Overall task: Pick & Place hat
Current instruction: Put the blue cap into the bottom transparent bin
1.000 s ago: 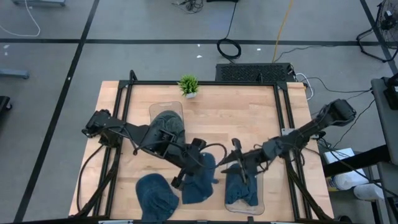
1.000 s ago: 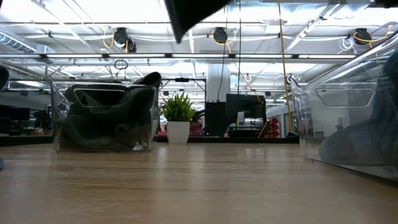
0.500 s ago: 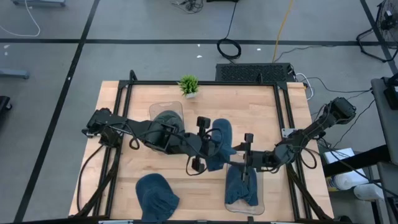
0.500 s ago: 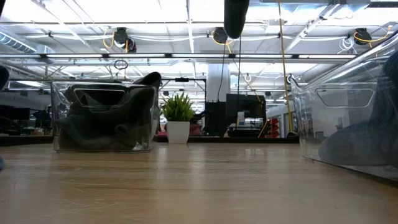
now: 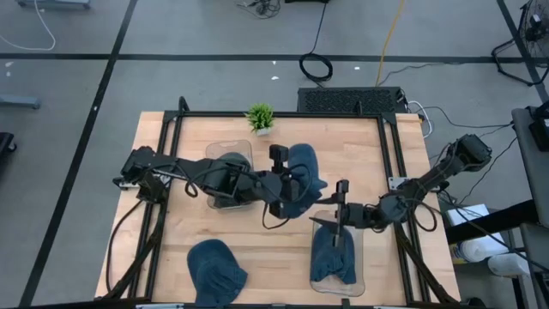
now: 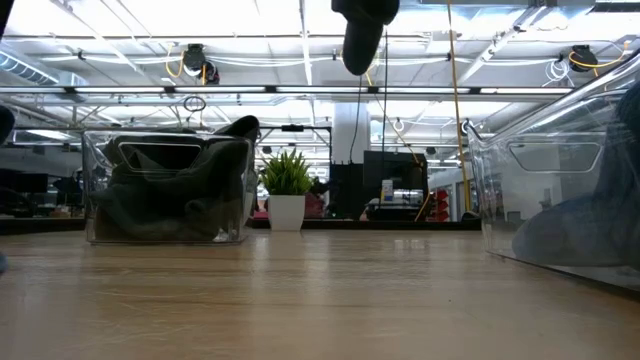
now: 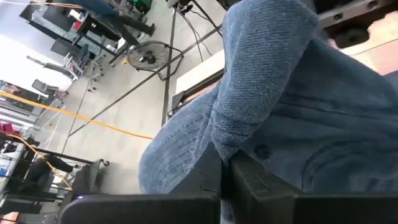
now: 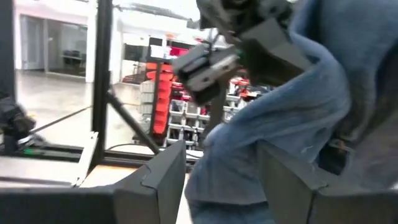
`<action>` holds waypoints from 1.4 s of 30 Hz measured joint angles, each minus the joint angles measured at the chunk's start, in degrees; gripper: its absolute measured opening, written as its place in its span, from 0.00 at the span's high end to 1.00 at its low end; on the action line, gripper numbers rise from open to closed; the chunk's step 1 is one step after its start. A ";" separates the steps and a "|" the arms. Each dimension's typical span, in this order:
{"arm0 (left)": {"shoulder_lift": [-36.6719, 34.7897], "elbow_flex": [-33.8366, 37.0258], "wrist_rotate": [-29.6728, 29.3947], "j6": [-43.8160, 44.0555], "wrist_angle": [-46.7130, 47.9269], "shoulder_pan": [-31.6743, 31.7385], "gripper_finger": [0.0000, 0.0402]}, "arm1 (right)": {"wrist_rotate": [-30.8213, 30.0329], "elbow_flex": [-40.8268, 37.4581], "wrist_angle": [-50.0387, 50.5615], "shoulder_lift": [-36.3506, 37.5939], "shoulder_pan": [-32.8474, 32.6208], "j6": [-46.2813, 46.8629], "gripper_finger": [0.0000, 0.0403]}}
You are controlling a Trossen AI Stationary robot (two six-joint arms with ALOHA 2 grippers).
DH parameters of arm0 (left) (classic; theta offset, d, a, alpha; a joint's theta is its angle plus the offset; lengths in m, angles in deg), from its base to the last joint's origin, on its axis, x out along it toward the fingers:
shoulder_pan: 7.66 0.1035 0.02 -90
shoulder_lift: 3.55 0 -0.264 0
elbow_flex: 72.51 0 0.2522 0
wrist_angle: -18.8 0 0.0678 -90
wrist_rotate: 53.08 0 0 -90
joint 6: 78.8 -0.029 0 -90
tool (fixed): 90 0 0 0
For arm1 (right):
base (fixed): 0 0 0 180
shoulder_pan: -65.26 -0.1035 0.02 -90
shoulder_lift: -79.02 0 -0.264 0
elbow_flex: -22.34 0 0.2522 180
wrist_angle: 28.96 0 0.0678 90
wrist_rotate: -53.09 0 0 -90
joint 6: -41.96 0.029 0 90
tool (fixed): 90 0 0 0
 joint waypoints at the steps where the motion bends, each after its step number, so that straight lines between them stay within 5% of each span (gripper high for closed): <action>1: 0.00 0.00 0.02 -0.12 -0.13 0.01 0.99 | -0.02 0.00 -0.04 0.00 0.40 0.47 0.55; 21: 0.00 0.00 -3.22 -1.04 -3.23 1.97 0.99 | -0.45 0.00 1.25 0.00 6.74 5.49 0.54; 27: 0.00 0.00 -4.66 -0.62 -3.83 2.17 0.99 | -13.03 0.00 0.42 0.00 7.58 -1.77 0.55; 34: 0.00 0.00 -4.74 -0.24 -3.67 2.11 0.98 | -13.32 0.00 0.39 0.00 8.85 -3.24 0.56; 38: 0.00 0.00 -4.73 0.50 -2.57 1.77 0.99 | -13.41 0.00 0.40 0.26 7.93 -5.06 0.63; 42: 0.00 0.00 -4.68 1.28 -2.00 1.66 0.97 | -13.33 0.00 1.03 0.39 6.34 -7.55 0.83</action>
